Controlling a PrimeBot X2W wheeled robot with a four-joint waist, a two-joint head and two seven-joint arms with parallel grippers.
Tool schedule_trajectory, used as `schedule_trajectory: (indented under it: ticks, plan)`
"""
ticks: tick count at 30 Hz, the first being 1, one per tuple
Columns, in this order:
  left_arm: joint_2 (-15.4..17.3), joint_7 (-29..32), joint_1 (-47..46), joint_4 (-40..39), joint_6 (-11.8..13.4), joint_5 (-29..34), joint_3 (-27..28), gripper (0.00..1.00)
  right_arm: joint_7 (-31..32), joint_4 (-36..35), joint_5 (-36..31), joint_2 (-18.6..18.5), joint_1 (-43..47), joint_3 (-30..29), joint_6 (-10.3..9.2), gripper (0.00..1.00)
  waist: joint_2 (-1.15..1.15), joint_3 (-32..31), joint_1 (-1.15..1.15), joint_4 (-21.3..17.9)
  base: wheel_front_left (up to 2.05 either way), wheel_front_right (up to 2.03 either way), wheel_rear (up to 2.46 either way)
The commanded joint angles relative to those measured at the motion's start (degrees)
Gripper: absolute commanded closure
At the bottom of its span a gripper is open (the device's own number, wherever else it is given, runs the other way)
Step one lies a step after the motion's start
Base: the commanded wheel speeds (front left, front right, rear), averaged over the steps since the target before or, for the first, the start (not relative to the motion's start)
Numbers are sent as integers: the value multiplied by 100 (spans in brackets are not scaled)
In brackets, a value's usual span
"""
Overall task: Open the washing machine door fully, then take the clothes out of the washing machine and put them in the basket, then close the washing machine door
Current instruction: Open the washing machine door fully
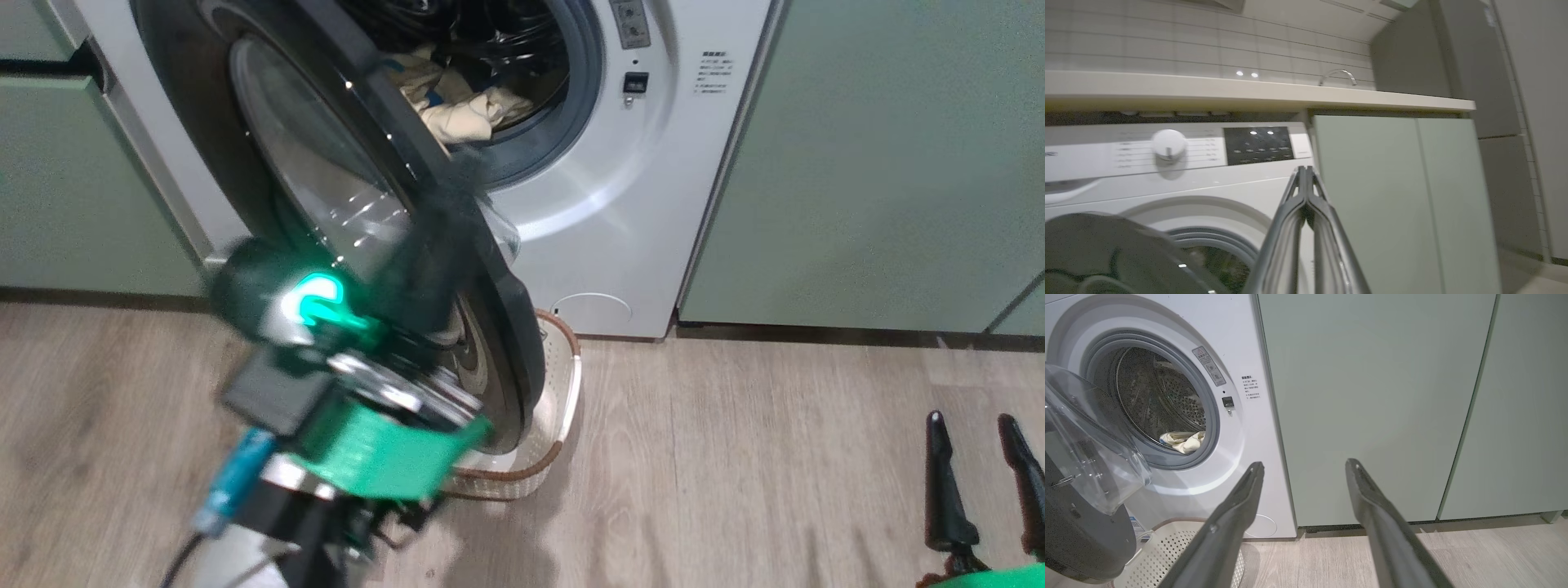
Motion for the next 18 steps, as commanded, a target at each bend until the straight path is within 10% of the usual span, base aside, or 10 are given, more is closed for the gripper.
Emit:
schedule_trajectory:
  ticks: [1,18]
  plan:
    - [29,180,-163,-149,-125,-157,-122,100,-54,-182,-65,-92,-16,99,20,0,0,-54,0,-40,0,0,0]
    - [-44,1183,38,1459,-142,-908,-1252,100,-55,-215,-40,-56,79,167,20,0,0,-212,0,-259,0,0,0]
